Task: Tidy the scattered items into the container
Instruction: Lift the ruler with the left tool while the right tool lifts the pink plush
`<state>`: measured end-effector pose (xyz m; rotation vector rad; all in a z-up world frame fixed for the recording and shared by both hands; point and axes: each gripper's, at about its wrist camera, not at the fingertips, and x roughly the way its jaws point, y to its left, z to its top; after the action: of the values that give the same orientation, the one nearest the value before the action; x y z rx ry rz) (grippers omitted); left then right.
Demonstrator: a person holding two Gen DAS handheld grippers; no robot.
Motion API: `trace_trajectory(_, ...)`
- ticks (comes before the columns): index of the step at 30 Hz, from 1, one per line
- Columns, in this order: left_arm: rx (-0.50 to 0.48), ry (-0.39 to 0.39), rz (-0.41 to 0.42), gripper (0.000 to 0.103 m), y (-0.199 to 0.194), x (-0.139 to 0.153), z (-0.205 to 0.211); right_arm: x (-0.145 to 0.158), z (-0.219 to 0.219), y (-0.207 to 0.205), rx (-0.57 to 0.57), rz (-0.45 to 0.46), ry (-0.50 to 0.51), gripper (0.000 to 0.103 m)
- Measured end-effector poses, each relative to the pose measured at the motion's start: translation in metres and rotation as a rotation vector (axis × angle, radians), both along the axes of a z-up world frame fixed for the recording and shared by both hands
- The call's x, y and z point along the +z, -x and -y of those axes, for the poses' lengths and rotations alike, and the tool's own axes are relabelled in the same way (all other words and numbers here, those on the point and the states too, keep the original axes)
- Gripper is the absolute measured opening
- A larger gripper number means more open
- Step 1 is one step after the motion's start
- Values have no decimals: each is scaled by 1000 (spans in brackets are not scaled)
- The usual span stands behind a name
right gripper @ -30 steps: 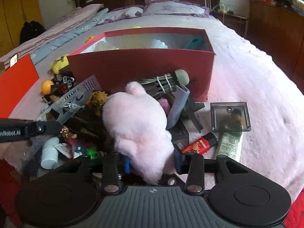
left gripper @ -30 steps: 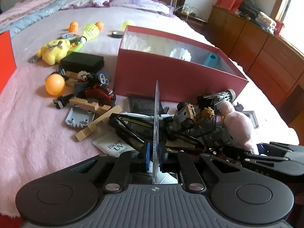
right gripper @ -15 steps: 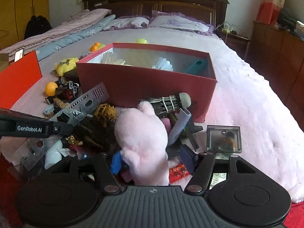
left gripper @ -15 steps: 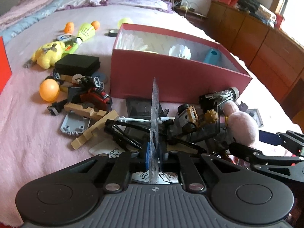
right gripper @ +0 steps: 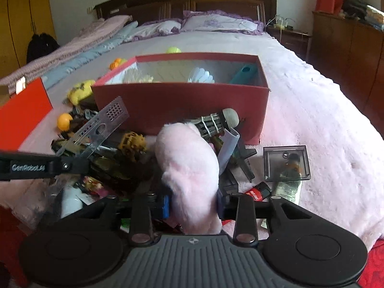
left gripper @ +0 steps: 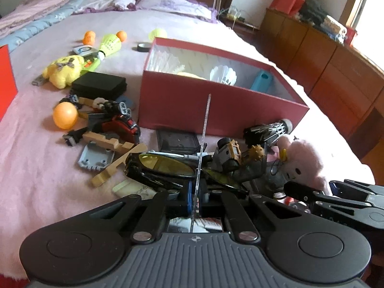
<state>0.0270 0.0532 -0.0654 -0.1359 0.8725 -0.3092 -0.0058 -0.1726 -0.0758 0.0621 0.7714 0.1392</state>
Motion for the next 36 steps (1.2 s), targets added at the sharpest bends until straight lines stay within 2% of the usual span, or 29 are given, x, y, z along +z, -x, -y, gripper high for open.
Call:
trace_trajectory(4,29,10,0,6,7,4,-12,7,2,6,16,16,-19,37)
trace_trajectory(9,40,13,-35,13,5,-1,-19,2,2,5,19,-19,-34,38)
trace_trajectory(16,1,-11,-56,12,8,-8,-9,3,3,6,11,-10,-44,43)
trace_trajectory(17,-3,-14,-52,7,9,-8,-8,3,3,5,10,-11,-44,44)
trace_trajectory(20,-19,-14,-28,4,12,-4,-5,-1,3,1,11,-21,-44,44)
trace_trajectory(25,-33,4,23,4,20,14,-3,-3,2,0,17,-18,-34,36)
trace_trajectory(32,-25,61,82,4,25,42,-5,16,3,12,40,26,-54,36)
trace_trajectory(34,-28,60,85,4,24,46,-3,21,4,14,49,36,-60,36)
trace_trajectory(36,-31,25,65,4,21,41,-1,24,4,14,58,38,-66,36)
